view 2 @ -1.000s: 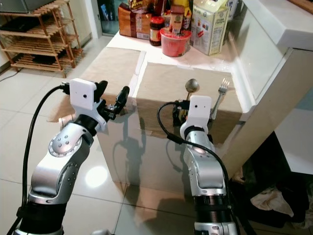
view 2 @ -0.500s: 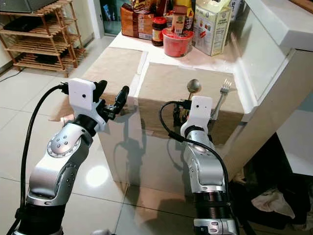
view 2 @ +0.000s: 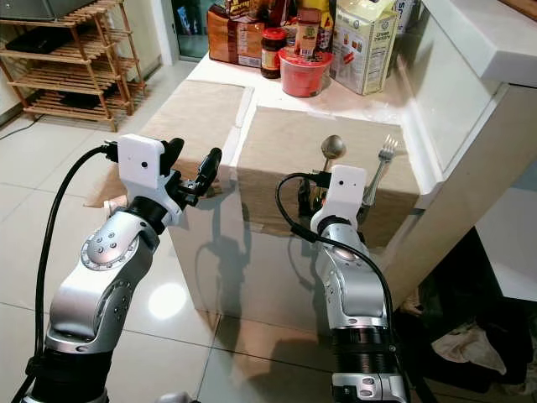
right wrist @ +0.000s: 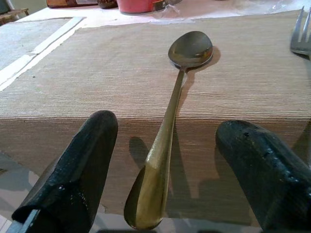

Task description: Setting the table

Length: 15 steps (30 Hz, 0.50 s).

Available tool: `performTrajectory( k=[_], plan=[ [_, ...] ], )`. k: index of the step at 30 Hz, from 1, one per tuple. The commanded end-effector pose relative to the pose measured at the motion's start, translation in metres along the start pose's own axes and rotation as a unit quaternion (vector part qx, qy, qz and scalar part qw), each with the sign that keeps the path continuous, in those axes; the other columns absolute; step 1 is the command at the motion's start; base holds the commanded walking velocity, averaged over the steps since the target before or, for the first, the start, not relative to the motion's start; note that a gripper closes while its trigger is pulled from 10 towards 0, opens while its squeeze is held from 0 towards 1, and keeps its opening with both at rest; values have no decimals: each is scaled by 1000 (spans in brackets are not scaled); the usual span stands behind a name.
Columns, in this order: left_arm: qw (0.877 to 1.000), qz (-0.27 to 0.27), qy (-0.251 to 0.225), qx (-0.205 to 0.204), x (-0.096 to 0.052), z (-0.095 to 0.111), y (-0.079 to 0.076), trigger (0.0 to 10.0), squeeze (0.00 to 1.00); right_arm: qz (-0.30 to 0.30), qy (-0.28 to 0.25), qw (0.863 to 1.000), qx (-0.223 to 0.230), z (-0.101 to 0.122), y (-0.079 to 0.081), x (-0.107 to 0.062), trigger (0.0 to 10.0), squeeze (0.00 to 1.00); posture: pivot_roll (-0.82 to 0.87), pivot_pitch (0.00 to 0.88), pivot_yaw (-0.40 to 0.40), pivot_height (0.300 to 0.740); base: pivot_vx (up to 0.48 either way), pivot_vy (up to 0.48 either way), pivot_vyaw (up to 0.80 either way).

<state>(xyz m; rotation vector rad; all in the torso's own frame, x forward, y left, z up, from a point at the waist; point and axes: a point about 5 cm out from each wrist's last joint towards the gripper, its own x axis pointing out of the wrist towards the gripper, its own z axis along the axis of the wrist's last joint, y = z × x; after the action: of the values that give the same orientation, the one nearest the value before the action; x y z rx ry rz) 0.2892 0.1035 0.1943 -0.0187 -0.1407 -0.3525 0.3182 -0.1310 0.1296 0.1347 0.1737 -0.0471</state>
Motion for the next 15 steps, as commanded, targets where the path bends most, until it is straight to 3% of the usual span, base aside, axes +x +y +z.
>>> performTrajectory(
  k=[1, 2, 3, 4, 15],
  plan=[
    [1000, -2, -5, 2, -2, 4, -1, 10000, 0, 1, 12, 1000, 7, -1, 1, 2, 10000, 0, 133, 0, -9, 740, 0, 0, 0],
    [1000, -2, -5, 2, -2, 4, -1, 10000, 0, 1, 21, 1000, 15, -3, 1, 2, 4588, 0, 134, 0, -9, 740, 0, 0, 0],
    [1000, -2, -5, 2, -2, 4, -1, 10000, 0, 1, 24, 1000, 19, -3, 0, 2, 4588, 0, 134, 0, -9, 740, 0, 0, 0],
    [1000, -2, -5, 2, -2, 5, -1, 10000, 0, 0, 25, 1000, 19, -3, 0, 2, 0, 0, 133, 0, -9, 740, 0, 0, 0],
    [1000, -3, -5, 0, 0, 5, -1, 10000, 0, -3, 26, 999, 18, -2, -1, 3, 0, 0, 130, 0, -7, 740, 0, 0, 0]
  ],
)
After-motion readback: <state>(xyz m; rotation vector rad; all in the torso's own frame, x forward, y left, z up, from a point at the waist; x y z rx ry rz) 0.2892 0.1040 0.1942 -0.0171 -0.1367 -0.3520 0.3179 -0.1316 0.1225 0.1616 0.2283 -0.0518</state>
